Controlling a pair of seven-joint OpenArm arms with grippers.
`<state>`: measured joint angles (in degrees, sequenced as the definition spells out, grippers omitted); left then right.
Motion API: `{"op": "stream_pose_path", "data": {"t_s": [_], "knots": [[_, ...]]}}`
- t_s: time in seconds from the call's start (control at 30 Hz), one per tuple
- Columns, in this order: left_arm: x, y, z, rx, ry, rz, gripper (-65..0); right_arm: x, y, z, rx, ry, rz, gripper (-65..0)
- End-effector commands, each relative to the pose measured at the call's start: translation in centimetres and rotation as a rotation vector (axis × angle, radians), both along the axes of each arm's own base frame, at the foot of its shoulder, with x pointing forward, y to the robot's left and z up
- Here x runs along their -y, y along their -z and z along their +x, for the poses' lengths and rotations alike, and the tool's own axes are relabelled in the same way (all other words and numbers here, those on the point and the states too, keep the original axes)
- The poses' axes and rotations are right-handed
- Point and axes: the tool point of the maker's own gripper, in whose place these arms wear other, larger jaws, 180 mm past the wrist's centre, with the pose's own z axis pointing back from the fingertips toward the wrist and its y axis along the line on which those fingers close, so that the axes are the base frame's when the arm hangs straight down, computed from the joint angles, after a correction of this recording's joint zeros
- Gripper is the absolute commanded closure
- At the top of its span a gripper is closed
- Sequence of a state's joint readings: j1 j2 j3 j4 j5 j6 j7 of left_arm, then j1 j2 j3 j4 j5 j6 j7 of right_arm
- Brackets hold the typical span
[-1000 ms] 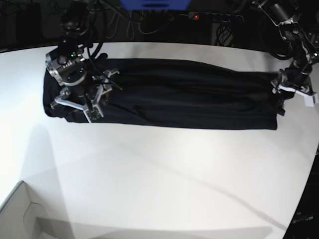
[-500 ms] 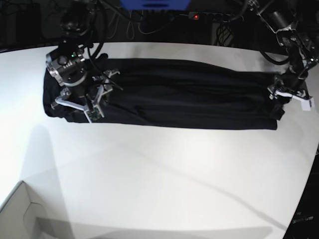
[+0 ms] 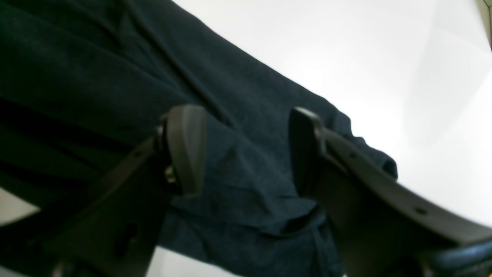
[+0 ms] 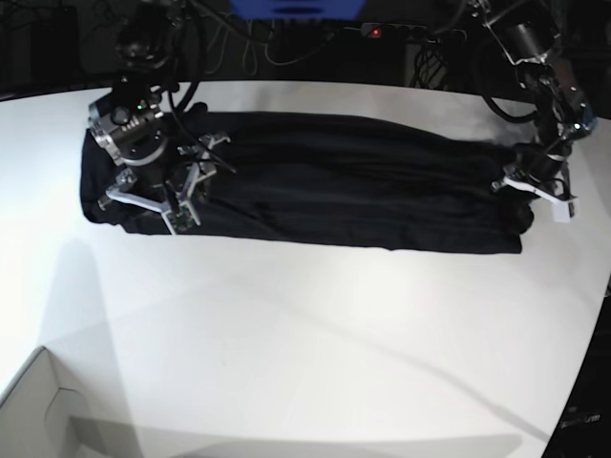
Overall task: Layout the t-shirt on the table in an organized manner, then fold the t-shirt properly
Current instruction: 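Grasp both ends of the folded shirt strip with both grippers, then lift the strip end with the left gripper and fold it toward the right gripper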
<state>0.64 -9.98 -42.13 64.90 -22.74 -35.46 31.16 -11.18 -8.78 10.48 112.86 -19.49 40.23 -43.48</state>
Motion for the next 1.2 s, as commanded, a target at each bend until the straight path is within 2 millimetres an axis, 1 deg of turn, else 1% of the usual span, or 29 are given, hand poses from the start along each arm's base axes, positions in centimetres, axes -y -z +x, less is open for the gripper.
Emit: {"op": "stream_pose_path", "data": {"t_s": [0.0,0.1,0.17,0.27,0.33,0.4,0.47,0.6,0.67,0.7,0.77,0.8,0.87,0.93,0.97,1.0,1.07,1.17], "knots": [[0.0,1.4,-1.0,-0.081,0.028,0.02,0.0,-0.3,-1.1,0.7,0.046,-0.001,0.016,-34.8],[0.0,2.4,-1.5,-0.102,0.015,-0.009,-0.3,-0.1,-1.1,0.6,0.045,0.003,0.014,-34.8],[-0.1,2.2,-1.3,-0.094,0.015,-0.006,-0.1,-0.1,-1.0,0.6,0.043,0.003,0.011,-34.7],[-2.1,-0.2,-0.6,-0.038,-0.011,0.045,-0.1,0.0,-0.8,0.3,0.035,0.005,0.011,-34.7],[-3.1,-2.3,0.7,0.012,-0.026,0.074,-0.1,-0.1,-0.5,-0.1,0.026,0.003,0.012,-34.6],[-4.0,-3.6,1.6,0.034,-0.031,0.097,-0.1,0.0,-0.5,-0.2,0.023,0.005,0.011,-34.6],[-4.6,-4.4,2.1,0.027,-0.02,0.112,-0.1,1.0,-0.2,-0.5,0.014,0.032,0.002,-34.6],[-5.1,-5.3,3.0,0.037,-0.017,0.122,-0.1,2.3,0.1,-0.9,0.004,0.07,-0.002,-34.7],[-5.3,-5.6,3.0,0.041,-0.019,0.129,-0.1,3.2,0.2,-1.2,0.0,0.095,-0.009,-34.7],[-5.8,-6.3,3.1,0.051,-0.018,0.148,-0.1,3.6,0.2,-1.3,-0.001,0.107,-0.012,-34.7],[-5.8,-8.0,3.5,0.09,-0.012,0.173,-0.1,4.4,0.3,-1.5,-0.005,0.13,-0.02,-34.8],[-5.7,-9.1,3.7,0.122,-0.009,0.181,-0.1,4.8,0.3,-1.6,-0.007,0.142,-0.023,-34.8],[-5.4,-10.3,3.4,0.158,0.001,0.193,-0.1,5.1,0.3,-1.7,-0.006,0.15,-0.023,-34.8],[-4.7,-12.4,3.3,0.212,0.023,0.22,-0.1,5.1,0.3,-1.7,-0.006,0.15,-0.023,-34.8],[-3.8,-13.2,3.2,0.237,0.038,0.225,-0.1,5.1,0.3,-1.7,-0.007,0.15,-0.025,-34.8],[-2.6,-13.6,3.1,0.255,0.058,0.226,-0.1,5.1,0.3,-1.7,-0.007,0.15,-0.025,-34.7],[-0.4,-15.2,3.1,0.299,0.096,0.254,-0.1,5.1,0.3,-1.7,-0.007,0.15,-0.025,-34.7],[3.4,-15.9,2.3,0.322,0.163,0.271,-0.1,5.1,0.3,-1.7,-0.007,0.15,-0.025,-34.7]]}}
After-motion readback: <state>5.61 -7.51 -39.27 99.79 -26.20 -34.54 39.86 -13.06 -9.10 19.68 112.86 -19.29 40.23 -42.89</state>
